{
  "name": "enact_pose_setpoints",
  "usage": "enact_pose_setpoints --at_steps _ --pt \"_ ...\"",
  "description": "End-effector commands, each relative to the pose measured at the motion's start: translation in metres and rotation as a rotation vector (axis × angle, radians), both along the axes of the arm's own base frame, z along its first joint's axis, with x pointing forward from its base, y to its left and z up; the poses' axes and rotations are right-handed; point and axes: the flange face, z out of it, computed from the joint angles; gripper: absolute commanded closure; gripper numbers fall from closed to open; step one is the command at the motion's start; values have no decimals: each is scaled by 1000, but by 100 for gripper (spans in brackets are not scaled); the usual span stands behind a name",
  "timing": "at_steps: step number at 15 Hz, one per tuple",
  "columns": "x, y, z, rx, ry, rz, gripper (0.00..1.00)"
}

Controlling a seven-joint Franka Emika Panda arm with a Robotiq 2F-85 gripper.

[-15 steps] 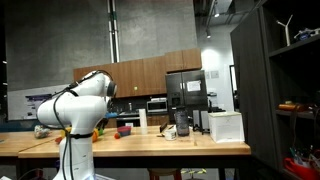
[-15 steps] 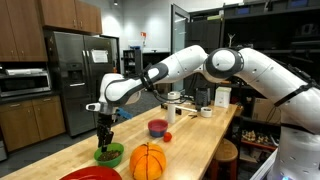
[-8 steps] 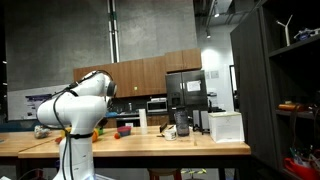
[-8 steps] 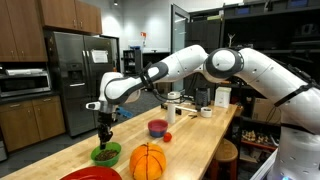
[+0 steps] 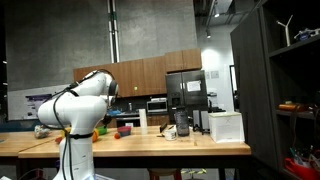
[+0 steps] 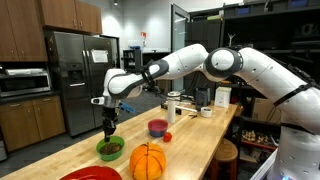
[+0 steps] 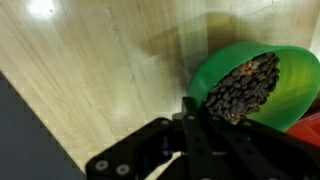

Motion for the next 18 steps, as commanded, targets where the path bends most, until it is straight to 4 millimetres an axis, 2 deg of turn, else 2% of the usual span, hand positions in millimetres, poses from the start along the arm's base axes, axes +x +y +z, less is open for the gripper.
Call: enact_pose_setpoints --at_steps 1,9,14,18 --pt "18 -35 17 -28 13 -84 99" --pt "65 -112 49 22 53 -391 99" --pt "79 -158 77 67 41 -524 99" --pt "83 -192 91 100 16 -623 99"
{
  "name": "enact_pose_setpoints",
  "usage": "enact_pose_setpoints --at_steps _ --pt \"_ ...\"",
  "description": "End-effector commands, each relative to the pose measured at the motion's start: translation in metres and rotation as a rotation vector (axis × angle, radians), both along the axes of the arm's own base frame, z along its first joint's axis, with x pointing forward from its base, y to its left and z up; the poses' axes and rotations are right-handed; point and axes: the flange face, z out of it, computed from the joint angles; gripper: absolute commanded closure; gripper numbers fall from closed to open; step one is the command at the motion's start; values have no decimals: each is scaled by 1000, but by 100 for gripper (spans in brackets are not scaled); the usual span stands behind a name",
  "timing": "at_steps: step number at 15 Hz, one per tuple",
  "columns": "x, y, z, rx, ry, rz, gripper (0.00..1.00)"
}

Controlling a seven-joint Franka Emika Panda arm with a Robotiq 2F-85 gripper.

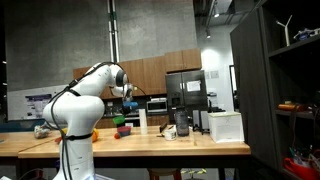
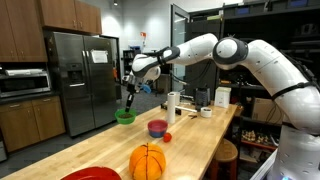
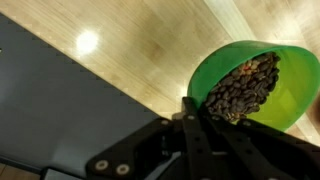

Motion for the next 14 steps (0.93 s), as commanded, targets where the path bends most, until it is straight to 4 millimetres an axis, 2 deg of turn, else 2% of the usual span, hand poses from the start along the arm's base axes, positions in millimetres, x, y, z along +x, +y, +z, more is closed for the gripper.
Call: enact_pose_setpoints --at_steps 1,8,14 --pt "-10 -31 19 12 -19 -94 99" --pt "-31 -72 31 28 -57 -238 99" --pt "-59 -95 37 49 -80 -361 99"
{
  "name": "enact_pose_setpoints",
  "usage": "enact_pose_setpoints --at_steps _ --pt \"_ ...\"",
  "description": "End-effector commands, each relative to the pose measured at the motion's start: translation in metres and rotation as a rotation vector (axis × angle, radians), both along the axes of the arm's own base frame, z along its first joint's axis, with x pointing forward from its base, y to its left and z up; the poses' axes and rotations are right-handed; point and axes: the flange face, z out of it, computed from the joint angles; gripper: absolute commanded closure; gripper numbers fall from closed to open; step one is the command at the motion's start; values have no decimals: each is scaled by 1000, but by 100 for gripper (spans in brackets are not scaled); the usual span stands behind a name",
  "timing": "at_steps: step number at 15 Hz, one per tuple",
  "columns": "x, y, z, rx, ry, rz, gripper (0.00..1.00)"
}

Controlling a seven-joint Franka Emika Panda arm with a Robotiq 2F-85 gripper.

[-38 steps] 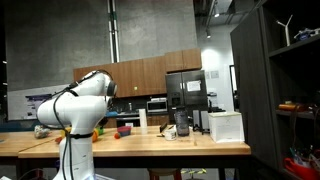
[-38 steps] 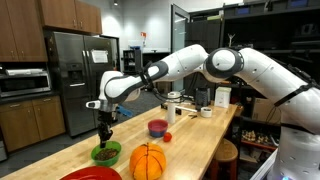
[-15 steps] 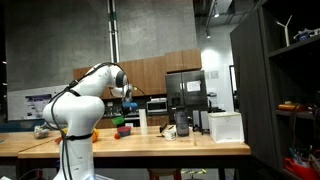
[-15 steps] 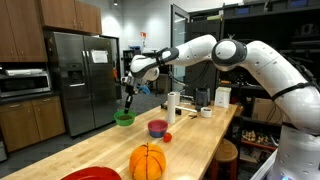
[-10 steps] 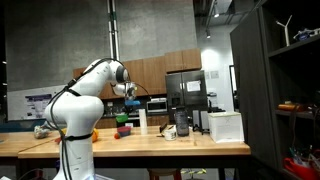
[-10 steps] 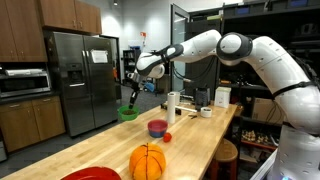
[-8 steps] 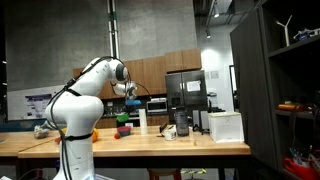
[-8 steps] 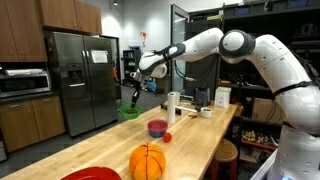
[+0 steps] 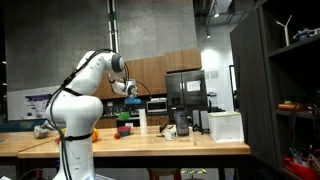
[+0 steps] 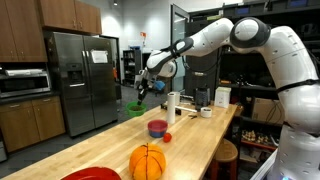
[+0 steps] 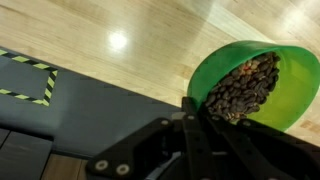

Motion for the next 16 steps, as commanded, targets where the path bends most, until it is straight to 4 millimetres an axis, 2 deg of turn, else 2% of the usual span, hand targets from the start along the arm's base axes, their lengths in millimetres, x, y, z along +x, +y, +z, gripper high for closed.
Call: enact_pose_setpoints --at_steps 1,10,16 --pt "-29 -20 11 8 -24 -89 99" --pt "-74 -45 12 59 -95 -234 99" --pt "-100 -54 21 67 -54 -366 99"
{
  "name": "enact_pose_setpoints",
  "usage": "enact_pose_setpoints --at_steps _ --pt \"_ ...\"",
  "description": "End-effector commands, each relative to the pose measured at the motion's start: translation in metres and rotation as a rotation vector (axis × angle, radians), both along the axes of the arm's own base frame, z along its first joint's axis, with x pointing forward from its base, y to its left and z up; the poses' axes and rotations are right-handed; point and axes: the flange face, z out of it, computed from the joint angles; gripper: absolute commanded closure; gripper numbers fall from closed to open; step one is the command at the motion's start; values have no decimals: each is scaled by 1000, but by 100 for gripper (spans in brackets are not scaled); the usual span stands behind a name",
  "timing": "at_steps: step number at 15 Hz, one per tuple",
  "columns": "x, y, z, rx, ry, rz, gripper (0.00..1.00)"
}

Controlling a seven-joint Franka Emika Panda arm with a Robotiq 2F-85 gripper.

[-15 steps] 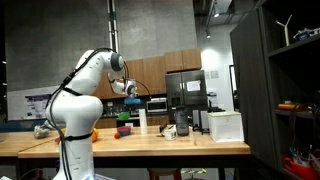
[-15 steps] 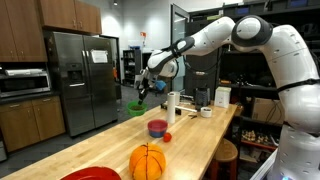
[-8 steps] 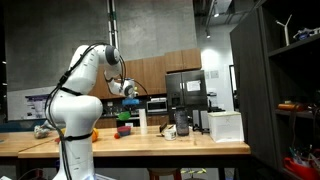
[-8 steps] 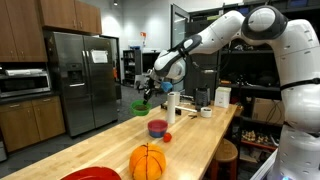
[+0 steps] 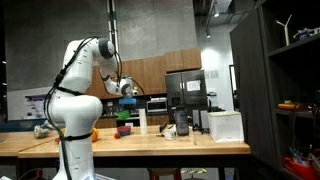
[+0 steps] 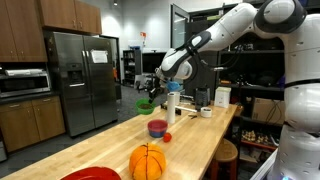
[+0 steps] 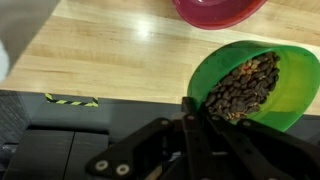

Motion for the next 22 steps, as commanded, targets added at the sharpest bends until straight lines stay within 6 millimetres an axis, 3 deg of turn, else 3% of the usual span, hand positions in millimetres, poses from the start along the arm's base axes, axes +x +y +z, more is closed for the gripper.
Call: enact_pose_setpoints --at_steps 1,8,15,22 --pt "-23 -11 14 13 15 -92 99" --pt "-49 -10 13 33 60 -254 99" --pt "-68 -9 -12 34 67 -363 99" --pt "-77 -11 -31 81 -54 -387 99"
